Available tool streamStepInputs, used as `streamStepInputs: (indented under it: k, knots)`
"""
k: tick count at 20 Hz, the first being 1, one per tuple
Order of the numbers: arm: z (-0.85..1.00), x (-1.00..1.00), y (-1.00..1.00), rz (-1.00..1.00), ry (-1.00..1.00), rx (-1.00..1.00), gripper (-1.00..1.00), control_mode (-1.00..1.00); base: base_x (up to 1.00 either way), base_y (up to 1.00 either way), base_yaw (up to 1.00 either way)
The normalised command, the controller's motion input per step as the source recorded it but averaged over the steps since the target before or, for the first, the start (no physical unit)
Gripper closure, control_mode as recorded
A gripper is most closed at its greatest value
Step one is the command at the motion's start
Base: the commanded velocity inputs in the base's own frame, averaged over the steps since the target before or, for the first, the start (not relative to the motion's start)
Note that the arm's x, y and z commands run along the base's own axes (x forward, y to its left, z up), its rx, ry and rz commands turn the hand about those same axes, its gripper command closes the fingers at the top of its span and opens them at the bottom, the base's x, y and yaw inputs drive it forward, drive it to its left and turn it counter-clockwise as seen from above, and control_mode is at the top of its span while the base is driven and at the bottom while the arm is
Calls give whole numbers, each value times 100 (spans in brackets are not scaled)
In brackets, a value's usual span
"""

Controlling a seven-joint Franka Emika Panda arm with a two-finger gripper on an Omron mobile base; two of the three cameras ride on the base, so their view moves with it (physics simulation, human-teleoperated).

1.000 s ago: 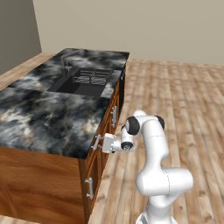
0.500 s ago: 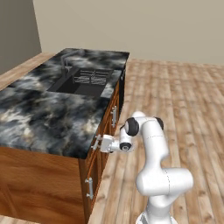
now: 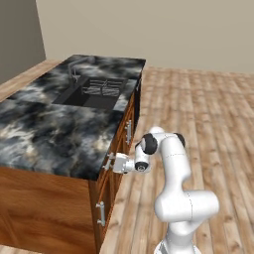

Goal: Take a straw from the drawer in front and place it inside the glass cup on the dining counter.

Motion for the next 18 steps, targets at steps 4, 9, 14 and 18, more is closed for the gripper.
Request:
streamStepInputs:
  k: [4,9,14,18]
  knots:
    - [0,27,72,-9,0,-11,100,-100,0,0,0]
    - [0,8,71,-15,0,-20,100,-100,0,0,0]
    - [4,0,53,-16,0,-24,100,-100,0,0,0]
    - [3,0,23,-14,0,-23,100,-100,0,0,0]
